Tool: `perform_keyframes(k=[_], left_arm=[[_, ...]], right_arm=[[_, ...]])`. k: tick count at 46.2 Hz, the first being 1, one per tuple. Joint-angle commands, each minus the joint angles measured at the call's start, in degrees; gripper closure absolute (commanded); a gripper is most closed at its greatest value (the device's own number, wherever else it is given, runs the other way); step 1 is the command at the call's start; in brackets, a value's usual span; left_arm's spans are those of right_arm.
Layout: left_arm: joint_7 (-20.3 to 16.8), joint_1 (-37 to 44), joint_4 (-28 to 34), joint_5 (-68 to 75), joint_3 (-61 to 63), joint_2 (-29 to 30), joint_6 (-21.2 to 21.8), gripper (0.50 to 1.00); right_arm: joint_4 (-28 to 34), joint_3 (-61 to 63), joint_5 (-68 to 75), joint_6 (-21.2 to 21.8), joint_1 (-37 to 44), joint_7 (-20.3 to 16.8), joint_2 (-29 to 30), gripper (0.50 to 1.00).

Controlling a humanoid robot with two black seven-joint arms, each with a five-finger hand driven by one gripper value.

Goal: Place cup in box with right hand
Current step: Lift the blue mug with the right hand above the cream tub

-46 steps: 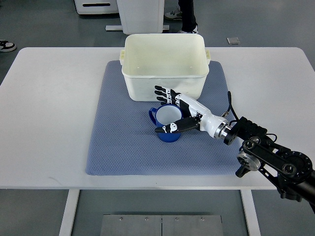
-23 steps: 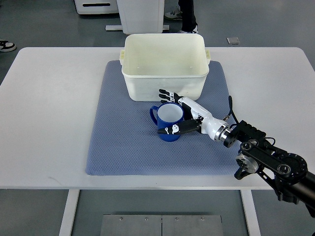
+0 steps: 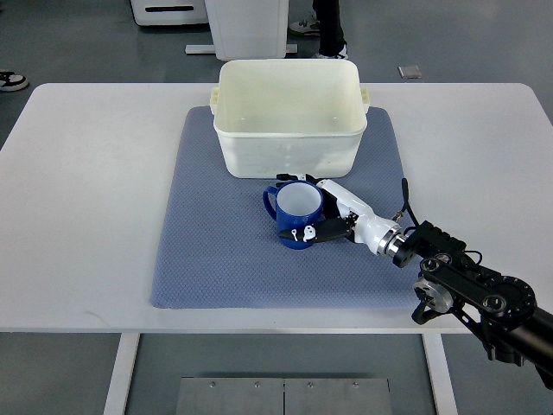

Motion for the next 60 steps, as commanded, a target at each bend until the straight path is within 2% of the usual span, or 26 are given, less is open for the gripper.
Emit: perform_keyframes(k=[1,6,16,20,30,40,48,60], left_arm=[[0.0,0.0,0.0,0.1,0.0,0.0,0.0,0.5],[0.0,0.0,0.0,0.0,0.0,0.0,-0.1,0.5],[0.0,0.0,0.0,0.0,0.0,0.0,-0.1,0.5],[0.0,0.0,0.0,0.0,0.0,0.0,-0.1,0.5],[0.0,0.0,0.0,0.0,0.0,0.0,0.0,0.5],[0.0,0.0,0.0,0.0,0.0,0.0,-0.1,0.5],[0.0,0.0,0.0,0.0,0.1,0.0,0.0,0.5],[0.0,0.0,0.0,0.0,0.0,0.0,0.0,0.5]], right_arm=[[-0.1,0.1,0.0,-1.6,0.0,-0.1,0.6,1.0],[-0.1,0.1,0.4,-5.9,0.0,0.5,1.5,1.0],[2.3,0.1,0.7,-6.0,0.2,3.1,0.6,1.0],[5.8,0.1,0.8,-6.0,0.1,4.5,-2.0,1.0],[15.5,0.0,1.1,-6.0,-0.6,4.5,-9.2,1.0],[21.4,0.7,2.8,-6.0,1.4,3.7,-16.5,1.0],[23.4,0.8,7.1,-6.0,7.6,2.0,-21.6,1.0],[21.3,0.4,11.7,-6.0,17.7,-2.8,-21.5,1.0]])
